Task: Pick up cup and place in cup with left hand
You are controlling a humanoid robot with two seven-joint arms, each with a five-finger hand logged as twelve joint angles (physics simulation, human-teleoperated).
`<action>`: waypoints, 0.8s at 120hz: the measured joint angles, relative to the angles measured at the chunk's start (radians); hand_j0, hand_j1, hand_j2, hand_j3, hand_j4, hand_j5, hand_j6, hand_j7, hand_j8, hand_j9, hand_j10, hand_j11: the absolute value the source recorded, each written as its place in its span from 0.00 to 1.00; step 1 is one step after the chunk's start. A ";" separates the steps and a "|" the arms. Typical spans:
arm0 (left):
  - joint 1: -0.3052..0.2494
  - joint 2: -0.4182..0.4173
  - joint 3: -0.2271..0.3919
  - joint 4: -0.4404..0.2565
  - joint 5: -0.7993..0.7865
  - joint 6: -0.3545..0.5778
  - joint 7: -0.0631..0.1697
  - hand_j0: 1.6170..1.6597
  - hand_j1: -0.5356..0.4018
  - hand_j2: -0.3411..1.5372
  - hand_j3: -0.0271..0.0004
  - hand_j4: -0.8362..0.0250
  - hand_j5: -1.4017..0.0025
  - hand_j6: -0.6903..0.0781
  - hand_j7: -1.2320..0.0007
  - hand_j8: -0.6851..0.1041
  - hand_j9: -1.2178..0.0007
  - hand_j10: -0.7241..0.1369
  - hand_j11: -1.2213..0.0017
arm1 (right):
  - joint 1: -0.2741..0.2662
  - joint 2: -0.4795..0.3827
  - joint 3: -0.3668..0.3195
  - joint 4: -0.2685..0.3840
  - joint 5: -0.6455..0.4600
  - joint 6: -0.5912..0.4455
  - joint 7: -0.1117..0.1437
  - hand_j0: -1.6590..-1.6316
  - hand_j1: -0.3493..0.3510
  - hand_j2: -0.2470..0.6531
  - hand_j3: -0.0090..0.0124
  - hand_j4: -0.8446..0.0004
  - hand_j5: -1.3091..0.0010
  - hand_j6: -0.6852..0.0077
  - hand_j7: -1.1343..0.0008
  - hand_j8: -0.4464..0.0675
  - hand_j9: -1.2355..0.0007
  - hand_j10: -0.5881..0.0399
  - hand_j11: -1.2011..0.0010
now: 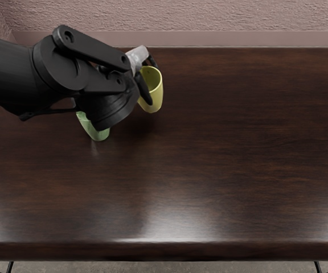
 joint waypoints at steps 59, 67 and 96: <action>-0.233 0.003 0.160 -0.141 -0.068 -0.013 0.045 0.87 0.46 0.31 0.99 0.39 0.41 0.49 0.33 0.52 0.31 0.29 0.35 | 0.000 0.000 0.000 0.000 0.000 0.000 0.000 0.04 0.03 0.27 0.42 0.98 0.98 0.97 0.98 0.84 0.98 0.91 0.98; -0.251 0.020 0.187 -0.153 -0.071 -0.015 0.049 0.88 0.45 0.35 0.99 0.39 0.40 0.49 0.32 0.52 0.31 0.28 0.35 | 0.000 0.000 0.000 0.000 0.000 0.000 0.000 0.04 0.03 0.27 0.42 0.98 0.98 0.97 0.98 0.84 0.98 0.91 0.98; -0.273 0.050 0.256 -0.201 -0.084 -0.075 0.055 0.90 0.44 0.40 0.99 0.35 0.40 0.43 0.33 0.48 0.32 0.24 0.36 | 0.000 0.000 0.000 0.000 0.000 0.000 0.000 0.04 0.03 0.27 0.42 0.98 0.98 0.97 0.98 0.84 0.98 0.91 0.98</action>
